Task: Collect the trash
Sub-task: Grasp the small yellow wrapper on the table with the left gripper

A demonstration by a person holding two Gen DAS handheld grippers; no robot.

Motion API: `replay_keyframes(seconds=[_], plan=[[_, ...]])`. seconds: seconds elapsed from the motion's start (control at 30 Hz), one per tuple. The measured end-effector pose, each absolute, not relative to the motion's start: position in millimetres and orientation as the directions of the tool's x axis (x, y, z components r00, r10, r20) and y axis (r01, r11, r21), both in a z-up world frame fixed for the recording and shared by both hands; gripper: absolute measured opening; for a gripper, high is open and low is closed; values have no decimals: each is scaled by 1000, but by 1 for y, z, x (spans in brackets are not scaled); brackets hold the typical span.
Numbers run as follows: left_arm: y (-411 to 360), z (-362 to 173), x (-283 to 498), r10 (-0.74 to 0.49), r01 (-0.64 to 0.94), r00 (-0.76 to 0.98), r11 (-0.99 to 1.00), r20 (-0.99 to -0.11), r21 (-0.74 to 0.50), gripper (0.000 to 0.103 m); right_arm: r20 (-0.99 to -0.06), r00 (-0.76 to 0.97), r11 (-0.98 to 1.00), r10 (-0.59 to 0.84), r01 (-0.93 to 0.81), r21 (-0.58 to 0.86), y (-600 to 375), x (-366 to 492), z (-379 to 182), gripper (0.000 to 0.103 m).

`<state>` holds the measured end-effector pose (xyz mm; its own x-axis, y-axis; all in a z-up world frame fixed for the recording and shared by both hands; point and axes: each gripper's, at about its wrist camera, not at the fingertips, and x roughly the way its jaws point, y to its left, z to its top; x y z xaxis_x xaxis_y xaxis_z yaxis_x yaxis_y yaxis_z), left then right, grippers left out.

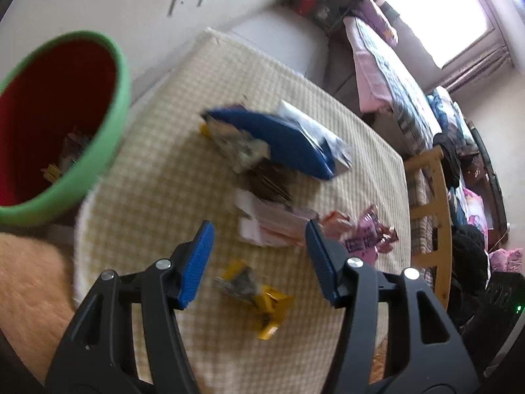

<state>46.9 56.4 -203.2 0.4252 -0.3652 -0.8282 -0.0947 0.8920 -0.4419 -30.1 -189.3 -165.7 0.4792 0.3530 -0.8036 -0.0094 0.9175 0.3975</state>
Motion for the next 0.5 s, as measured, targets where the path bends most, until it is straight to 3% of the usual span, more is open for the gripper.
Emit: replay_keyframes(seconds=[0.4, 0.5], plan=[[42, -233, 11, -321, -115, 324, 921, -890, -373, 55, -794, 510, 908, 329, 61, 415, -226, -29, -168, 37], [39, -246, 9, -334, -114, 288, 918, -898, -379, 42, -797, 504, 926, 331, -12, 377, -214, -18, -161, 37]])
